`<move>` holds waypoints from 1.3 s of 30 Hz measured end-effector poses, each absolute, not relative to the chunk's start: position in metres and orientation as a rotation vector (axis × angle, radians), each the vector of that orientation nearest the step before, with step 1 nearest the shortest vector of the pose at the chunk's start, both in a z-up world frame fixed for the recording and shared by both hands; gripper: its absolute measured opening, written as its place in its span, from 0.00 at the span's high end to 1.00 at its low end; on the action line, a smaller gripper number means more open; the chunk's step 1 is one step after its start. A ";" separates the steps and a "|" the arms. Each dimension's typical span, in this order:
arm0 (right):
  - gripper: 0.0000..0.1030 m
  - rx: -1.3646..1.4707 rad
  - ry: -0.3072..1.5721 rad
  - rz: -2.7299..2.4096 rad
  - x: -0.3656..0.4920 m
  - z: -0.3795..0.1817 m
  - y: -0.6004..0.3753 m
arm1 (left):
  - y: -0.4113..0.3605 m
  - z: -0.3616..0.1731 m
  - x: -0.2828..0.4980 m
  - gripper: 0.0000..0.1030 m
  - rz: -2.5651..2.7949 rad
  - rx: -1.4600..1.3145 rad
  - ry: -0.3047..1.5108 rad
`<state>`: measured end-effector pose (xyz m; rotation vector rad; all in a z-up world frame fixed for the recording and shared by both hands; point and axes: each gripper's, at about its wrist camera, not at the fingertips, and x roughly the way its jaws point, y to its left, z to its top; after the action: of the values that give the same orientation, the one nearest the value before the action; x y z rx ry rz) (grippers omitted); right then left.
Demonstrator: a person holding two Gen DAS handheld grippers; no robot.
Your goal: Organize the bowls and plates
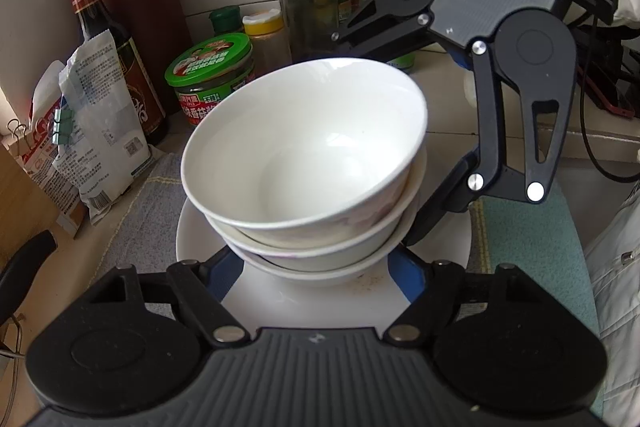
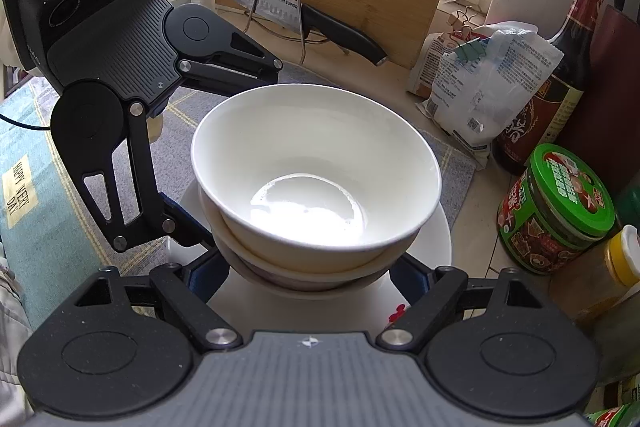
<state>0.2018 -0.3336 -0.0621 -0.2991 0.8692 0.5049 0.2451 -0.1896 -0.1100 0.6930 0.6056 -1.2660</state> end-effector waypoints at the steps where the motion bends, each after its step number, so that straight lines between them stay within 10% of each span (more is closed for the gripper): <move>1: 0.13 -0.299 0.869 0.505 0.202 -0.062 -0.334 | -0.189 -0.110 0.245 0.23 -1.267 0.694 0.602; 19: 0.00 -0.197 0.820 0.536 0.187 -0.045 -0.344 | -0.154 -0.086 0.201 0.01 -0.988 0.540 0.529; 39: 0.00 0.130 0.818 -0.095 0.083 -0.027 -0.245 | -0.068 -0.051 0.106 0.01 -0.634 0.211 0.367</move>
<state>0.0828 -0.2453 -0.0268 0.1305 0.8180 -0.0947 0.1058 -0.0677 -0.0511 0.2111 0.3667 -0.6341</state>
